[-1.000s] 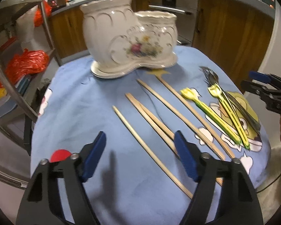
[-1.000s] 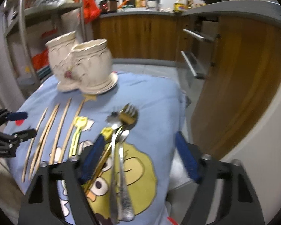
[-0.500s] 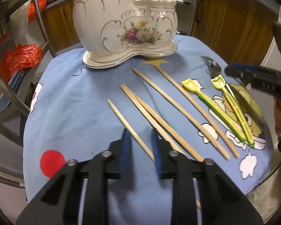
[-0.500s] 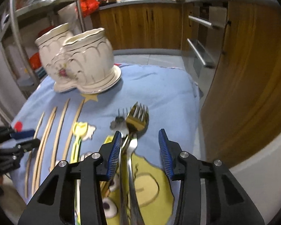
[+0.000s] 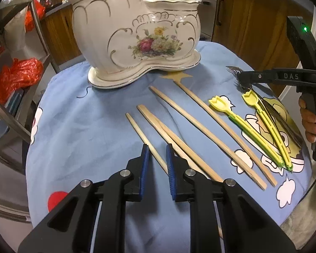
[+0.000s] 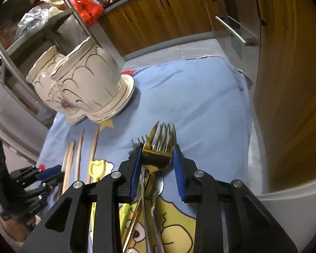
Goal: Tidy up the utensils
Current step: 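Grasp the gold fork with the right tool while the left tool grasps a wooden chopstick, then lift the gold fork over the short cup while the left tool lifts the chopstick over the tall cup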
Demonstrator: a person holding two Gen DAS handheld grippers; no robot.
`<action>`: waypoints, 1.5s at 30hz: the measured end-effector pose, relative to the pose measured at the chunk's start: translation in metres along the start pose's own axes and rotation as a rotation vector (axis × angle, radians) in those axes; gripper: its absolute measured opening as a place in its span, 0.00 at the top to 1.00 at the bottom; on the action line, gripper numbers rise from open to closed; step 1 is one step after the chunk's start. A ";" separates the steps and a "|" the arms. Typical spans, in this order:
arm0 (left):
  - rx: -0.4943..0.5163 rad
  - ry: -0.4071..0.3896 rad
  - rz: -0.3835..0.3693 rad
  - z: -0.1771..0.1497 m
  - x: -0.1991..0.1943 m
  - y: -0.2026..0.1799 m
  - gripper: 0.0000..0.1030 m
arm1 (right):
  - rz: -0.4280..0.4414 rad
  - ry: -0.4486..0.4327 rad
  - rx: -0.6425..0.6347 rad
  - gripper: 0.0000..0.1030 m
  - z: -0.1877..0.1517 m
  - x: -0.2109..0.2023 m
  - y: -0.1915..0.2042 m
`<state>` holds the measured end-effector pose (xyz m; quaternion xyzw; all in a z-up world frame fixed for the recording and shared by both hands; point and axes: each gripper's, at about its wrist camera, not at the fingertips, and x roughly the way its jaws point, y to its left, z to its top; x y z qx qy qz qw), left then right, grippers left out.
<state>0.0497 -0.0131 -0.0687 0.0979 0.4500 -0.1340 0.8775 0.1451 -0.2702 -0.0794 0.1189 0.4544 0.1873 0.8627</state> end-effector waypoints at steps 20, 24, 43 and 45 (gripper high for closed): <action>0.044 -0.017 0.047 -0.001 0.000 -0.004 0.93 | -0.061 -0.465 -0.285 0.72 -0.006 -0.085 0.057; 0.038 -0.031 0.041 -0.002 -0.005 -0.006 0.95 | -0.043 -0.527 -0.319 0.72 -0.009 -0.097 0.067; 0.018 -0.224 -0.024 -0.003 -0.056 0.003 0.95 | -0.079 -0.660 -0.355 0.73 -0.020 -0.132 0.085; 0.017 -0.284 -0.031 -0.001 -0.071 0.006 0.95 | -0.086 -0.685 -0.359 0.73 -0.019 -0.138 0.090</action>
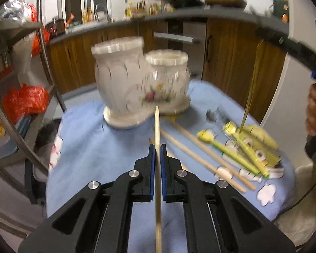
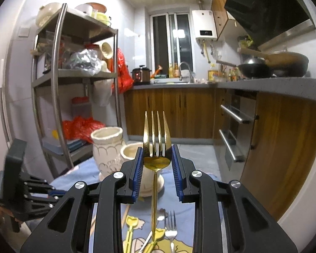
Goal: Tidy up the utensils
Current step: 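Lift the gold fork over the short cup while the left tool lifts the chopstick over the tall cup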
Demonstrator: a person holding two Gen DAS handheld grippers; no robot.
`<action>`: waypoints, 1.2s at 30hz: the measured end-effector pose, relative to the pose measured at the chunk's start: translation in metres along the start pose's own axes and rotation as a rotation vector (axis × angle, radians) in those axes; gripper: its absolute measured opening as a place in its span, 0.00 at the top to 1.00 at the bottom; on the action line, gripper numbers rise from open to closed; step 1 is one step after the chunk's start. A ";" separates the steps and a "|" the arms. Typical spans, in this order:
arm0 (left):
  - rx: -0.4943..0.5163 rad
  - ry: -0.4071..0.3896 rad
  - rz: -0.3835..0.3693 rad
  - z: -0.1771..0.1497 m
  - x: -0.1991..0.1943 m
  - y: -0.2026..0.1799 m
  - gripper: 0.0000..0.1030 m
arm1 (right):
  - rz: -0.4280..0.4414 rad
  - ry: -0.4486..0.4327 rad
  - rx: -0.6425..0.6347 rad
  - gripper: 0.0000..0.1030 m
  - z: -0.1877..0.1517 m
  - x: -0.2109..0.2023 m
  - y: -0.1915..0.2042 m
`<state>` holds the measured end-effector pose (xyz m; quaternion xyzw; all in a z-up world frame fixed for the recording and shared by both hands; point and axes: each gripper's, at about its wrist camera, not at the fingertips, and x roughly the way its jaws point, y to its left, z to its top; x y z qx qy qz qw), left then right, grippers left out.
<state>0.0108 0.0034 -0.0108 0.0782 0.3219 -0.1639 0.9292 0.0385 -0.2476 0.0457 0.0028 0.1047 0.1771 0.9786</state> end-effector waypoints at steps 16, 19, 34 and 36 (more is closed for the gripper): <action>-0.087 -0.385 -0.035 0.139 -0.023 0.059 0.95 | 0.061 -0.093 0.007 0.73 0.082 0.050 0.019; -0.116 -0.446 -0.033 0.164 -0.017 0.067 0.95 | 0.071 -0.111 0.033 0.73 0.094 0.064 0.015; -0.207 -0.563 0.059 0.179 0.062 0.091 0.95 | 0.032 -0.106 0.051 0.73 0.073 0.123 0.016; -0.216 -0.563 0.049 0.168 0.057 0.093 0.95 | 0.040 -0.072 0.043 0.73 0.066 0.130 0.015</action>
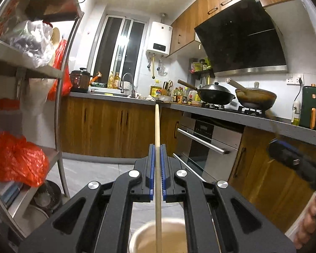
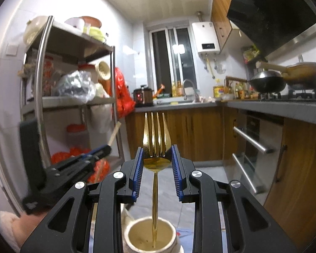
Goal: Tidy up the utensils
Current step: 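Lift the gold fork over the short cup while the left tool lifts the chopstick over the tall cup, then drop the gold fork into the short cup while the left tool drops the chopstick into the tall cup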
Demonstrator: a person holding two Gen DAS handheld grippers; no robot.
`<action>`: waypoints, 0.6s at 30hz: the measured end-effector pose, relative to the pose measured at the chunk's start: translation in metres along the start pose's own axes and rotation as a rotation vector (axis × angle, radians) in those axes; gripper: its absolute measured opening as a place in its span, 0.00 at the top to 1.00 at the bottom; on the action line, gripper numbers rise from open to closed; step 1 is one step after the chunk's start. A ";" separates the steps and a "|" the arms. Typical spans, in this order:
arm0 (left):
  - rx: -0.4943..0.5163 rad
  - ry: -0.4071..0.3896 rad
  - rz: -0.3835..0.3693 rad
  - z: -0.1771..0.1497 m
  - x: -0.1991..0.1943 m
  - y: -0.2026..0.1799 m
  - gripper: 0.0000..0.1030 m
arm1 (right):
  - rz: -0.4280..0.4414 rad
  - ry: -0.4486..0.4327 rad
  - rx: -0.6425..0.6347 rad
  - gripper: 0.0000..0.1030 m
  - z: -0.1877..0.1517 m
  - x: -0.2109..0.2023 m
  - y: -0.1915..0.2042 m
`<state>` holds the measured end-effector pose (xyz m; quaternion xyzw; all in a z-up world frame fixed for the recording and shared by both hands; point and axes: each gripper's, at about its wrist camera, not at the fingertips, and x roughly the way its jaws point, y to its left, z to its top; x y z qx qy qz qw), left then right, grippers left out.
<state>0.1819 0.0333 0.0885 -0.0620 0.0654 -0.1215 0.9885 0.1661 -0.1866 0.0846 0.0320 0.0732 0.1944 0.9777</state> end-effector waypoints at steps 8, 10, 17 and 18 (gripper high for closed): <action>-0.007 0.080 0.022 -0.035 -0.024 0.003 0.95 | -0.001 0.122 0.033 0.73 -0.024 0.019 -0.010; -0.010 0.108 0.010 -0.037 -0.021 0.003 0.95 | -0.009 0.139 0.048 0.73 -0.028 0.022 -0.012; 0.039 0.152 0.024 -0.050 -0.017 0.000 0.95 | -0.033 0.144 0.076 0.73 -0.031 0.024 -0.018; 0.043 0.156 0.027 -0.050 -0.016 0.001 0.95 | -0.038 0.145 0.074 0.73 -0.032 0.025 -0.018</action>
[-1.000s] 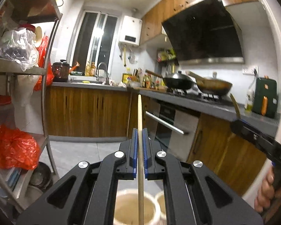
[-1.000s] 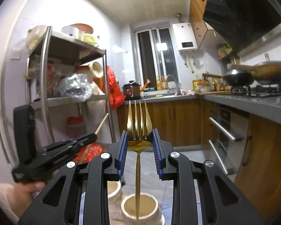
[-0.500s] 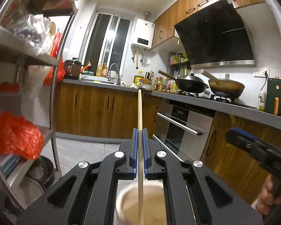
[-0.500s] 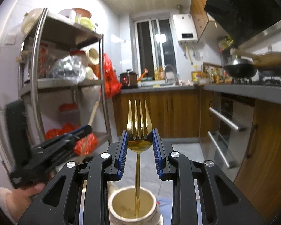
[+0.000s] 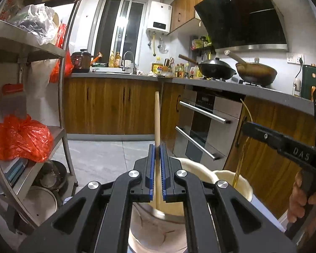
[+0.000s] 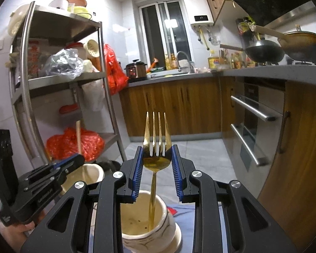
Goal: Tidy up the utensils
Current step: 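Drop the gold fork into the short cup while the left tool drops the chopstick into the tall cup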
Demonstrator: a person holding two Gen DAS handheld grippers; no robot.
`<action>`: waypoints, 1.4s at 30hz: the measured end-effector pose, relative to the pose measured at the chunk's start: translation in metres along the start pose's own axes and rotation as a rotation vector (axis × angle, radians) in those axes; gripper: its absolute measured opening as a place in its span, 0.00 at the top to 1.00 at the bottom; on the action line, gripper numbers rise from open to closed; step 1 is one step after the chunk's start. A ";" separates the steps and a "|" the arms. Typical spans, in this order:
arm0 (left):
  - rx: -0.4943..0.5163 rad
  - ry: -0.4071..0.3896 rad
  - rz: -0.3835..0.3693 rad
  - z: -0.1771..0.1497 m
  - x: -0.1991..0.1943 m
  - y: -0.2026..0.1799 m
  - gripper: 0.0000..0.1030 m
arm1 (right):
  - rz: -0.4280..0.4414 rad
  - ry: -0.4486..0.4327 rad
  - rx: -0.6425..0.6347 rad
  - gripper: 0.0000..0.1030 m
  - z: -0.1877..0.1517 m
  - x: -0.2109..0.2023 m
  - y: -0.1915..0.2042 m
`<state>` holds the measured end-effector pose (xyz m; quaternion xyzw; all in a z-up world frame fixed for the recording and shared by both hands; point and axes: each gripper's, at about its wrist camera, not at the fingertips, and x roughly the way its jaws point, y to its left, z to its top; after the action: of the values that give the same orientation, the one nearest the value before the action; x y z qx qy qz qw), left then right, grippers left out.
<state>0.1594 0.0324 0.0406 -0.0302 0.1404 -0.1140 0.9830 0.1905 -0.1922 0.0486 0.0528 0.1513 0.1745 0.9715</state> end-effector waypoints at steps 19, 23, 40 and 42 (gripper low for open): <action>0.010 0.001 0.012 -0.006 -0.005 -0.001 0.45 | -0.067 0.004 0.031 0.68 -0.005 0.012 -0.016; 0.000 -0.001 0.017 -0.006 -0.005 0.001 0.38 | -0.057 0.012 0.037 0.62 -0.006 0.013 -0.018; 0.004 0.075 0.085 -0.017 -0.060 0.000 0.05 | -0.030 0.022 -0.014 0.05 -0.017 -0.062 -0.008; -0.001 0.092 0.084 -0.022 -0.068 -0.002 0.05 | -0.033 0.036 0.001 0.05 -0.022 -0.070 -0.012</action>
<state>0.0899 0.0460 0.0382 -0.0196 0.1868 -0.0737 0.9794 0.1246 -0.2274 0.0450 0.0477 0.1699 0.1593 0.9713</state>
